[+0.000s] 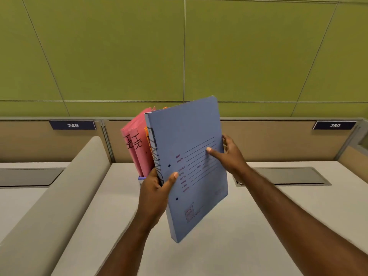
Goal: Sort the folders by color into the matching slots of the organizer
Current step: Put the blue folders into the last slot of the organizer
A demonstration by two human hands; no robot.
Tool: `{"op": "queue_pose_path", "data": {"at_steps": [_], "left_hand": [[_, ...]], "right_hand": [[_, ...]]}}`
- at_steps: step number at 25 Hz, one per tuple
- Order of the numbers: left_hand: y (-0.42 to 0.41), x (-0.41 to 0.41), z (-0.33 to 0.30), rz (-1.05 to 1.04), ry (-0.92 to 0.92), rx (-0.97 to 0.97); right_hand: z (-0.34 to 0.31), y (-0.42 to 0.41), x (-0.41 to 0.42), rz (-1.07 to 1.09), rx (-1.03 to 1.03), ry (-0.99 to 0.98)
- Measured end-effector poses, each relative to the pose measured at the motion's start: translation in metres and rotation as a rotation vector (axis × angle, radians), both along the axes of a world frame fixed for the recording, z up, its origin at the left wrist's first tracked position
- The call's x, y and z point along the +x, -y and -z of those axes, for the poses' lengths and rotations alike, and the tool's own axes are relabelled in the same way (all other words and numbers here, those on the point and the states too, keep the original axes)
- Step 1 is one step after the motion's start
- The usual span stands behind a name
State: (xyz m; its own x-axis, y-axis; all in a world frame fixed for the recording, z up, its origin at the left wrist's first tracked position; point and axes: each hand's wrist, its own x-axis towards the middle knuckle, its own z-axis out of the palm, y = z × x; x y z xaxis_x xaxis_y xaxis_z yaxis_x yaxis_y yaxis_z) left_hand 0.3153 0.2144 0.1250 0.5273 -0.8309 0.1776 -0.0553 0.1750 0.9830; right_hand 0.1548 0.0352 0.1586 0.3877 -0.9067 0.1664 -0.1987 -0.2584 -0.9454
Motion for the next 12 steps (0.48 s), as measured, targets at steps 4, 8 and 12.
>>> {"op": "queue_pose_path", "data": {"at_steps": [4, 8, 12], "left_hand": [[0.022, -0.011, -0.013, -0.185, 0.196, -0.059], [0.043, -0.025, -0.019, -0.346, 0.330, -0.089], [0.058, -0.040, -0.022, -0.453, 0.398, -0.124]], "right_hand": [[-0.051, 0.026, 0.028, -0.073, -0.087, 0.046], [-0.090, 0.047, 0.052, -0.175, -0.193, 0.022], [-0.116, 0.059, 0.067, -0.342, -0.302, -0.037]]}}
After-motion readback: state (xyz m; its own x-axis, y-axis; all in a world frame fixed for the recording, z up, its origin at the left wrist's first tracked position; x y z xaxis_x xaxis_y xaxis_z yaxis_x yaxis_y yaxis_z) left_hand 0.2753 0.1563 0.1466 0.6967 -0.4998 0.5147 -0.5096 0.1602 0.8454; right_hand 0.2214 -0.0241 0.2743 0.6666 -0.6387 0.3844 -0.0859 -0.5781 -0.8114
